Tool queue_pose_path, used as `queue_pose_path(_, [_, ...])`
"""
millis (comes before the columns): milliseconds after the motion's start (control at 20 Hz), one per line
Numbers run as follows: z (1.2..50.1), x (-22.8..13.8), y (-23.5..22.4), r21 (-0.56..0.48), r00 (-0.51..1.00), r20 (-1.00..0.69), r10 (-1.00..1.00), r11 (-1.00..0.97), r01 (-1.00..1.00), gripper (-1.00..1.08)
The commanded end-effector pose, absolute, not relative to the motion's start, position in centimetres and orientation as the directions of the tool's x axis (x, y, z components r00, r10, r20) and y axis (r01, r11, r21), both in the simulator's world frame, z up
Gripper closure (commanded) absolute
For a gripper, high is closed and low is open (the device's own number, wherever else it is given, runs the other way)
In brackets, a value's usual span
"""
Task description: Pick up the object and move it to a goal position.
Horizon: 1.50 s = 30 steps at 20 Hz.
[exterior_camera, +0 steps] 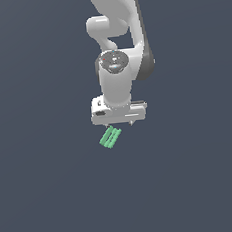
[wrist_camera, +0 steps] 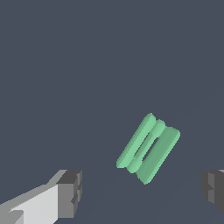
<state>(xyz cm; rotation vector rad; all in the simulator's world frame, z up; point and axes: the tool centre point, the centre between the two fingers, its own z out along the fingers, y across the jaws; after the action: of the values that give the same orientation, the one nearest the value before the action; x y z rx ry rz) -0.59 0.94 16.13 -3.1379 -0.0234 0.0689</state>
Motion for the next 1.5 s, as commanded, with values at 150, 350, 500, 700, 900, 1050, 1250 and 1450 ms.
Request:
queue_pose_path(150, [16.3,-0.6,0.8,-0.005,0.999,-0.043,0.003,-1.000,0.003,-0.92])
queue_pose_path(350, [16.8,-0.6,0.3,-0.011,0.999,-0.039,-0.032,-0.999,-0.033,-0.92])
queue_pose_path(500, [17.2,-0.6,0.1,-0.013,0.999,-0.038,-0.037,-0.999,-0.037,-0.92])
queue_pose_path(700, [16.9,-0.6,0.1,-0.012,0.998,-0.038,-0.042,-0.999,-0.042,-0.92])
queue_pose_path(900, [16.2,-0.7,-0.1,-0.012,0.997,-0.036,-0.074,-0.997,-0.075,-0.92])
queue_pose_path(1050, [15.3,-0.9,-0.3,-0.012,0.993,-0.033,-0.115,-0.993,-0.116,-0.92])
queue_pose_path(1250, [13.6,-1.2,-0.9,-0.010,0.981,-0.028,-0.193,-0.981,-0.193,-0.92])
queue_pose_path(1450, [11.4,-1.7,-1.7,-0.008,0.955,-0.021,-0.294,-0.956,-0.295,-0.92])
